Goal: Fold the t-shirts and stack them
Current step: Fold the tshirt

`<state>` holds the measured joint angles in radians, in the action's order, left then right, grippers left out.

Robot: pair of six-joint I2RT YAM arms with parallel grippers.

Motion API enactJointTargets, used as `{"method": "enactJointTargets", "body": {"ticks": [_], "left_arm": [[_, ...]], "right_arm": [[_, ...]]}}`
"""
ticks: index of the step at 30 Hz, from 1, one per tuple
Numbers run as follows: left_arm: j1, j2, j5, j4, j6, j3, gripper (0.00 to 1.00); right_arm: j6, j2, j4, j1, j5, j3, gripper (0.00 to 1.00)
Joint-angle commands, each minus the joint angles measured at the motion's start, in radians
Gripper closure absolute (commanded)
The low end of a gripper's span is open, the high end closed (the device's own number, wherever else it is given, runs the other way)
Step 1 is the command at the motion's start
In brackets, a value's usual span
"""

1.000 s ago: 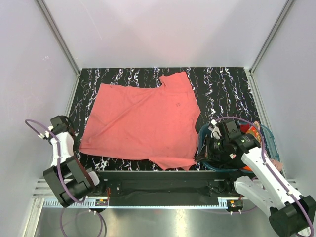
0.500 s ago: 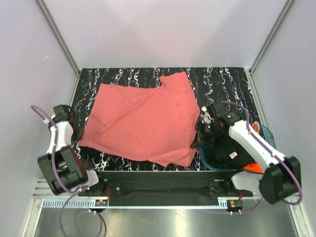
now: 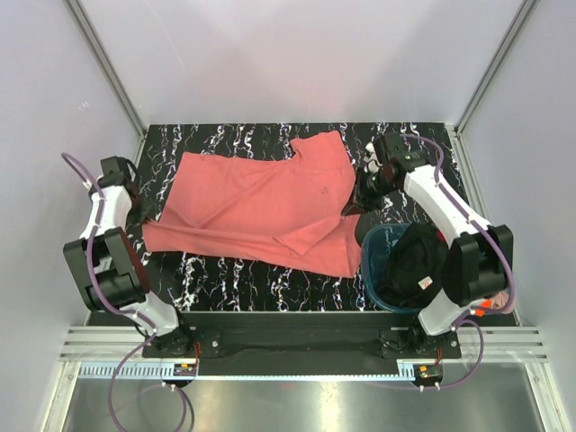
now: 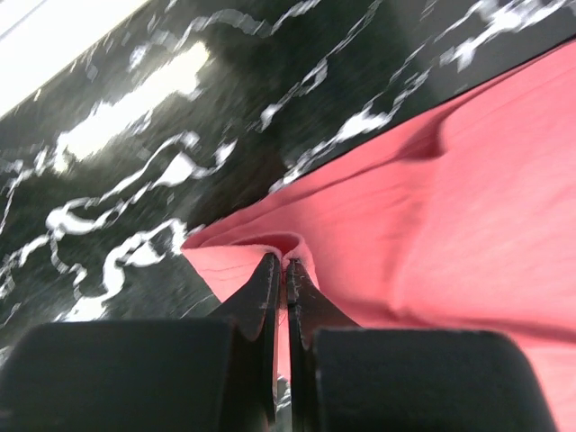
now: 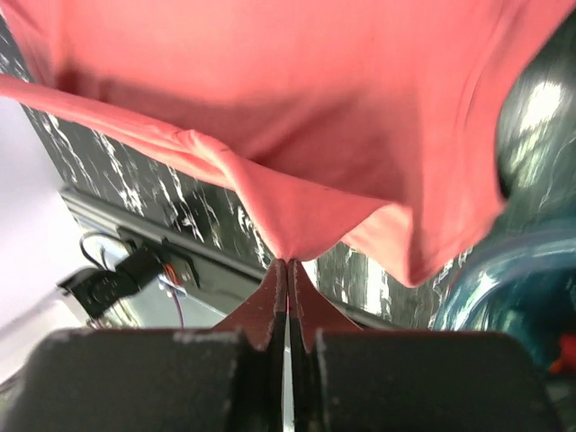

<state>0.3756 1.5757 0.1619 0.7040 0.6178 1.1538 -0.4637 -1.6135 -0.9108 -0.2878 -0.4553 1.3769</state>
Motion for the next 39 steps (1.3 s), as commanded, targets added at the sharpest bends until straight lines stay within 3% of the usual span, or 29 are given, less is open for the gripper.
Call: {"method": "enactJointTargets", "body": {"ticks": [1, 19, 34, 39], "left_arm": [[-0.010, 0.046, 0.016, -0.015, 0.007, 0.090, 1.00], [-0.119, 0.242, 0.033, 0.011, 0.022, 0.231, 0.99], [-0.122, 0.299, 0.051, 0.038, 0.026, 0.296, 0.98], [-0.122, 0.317, 0.041, 0.028, 0.020, 0.305, 0.93]], "right_arm": [[0.046, -0.074, -0.005, 0.032, 0.004, 0.125, 1.00], [0.083, -0.241, 0.004, 0.114, -0.039, 0.269, 1.00], [0.069, -0.316, 0.015, 0.142, -0.014, 0.320, 0.99], [0.057, -0.345, 0.038, 0.156, -0.002, 0.339, 0.96]]}}
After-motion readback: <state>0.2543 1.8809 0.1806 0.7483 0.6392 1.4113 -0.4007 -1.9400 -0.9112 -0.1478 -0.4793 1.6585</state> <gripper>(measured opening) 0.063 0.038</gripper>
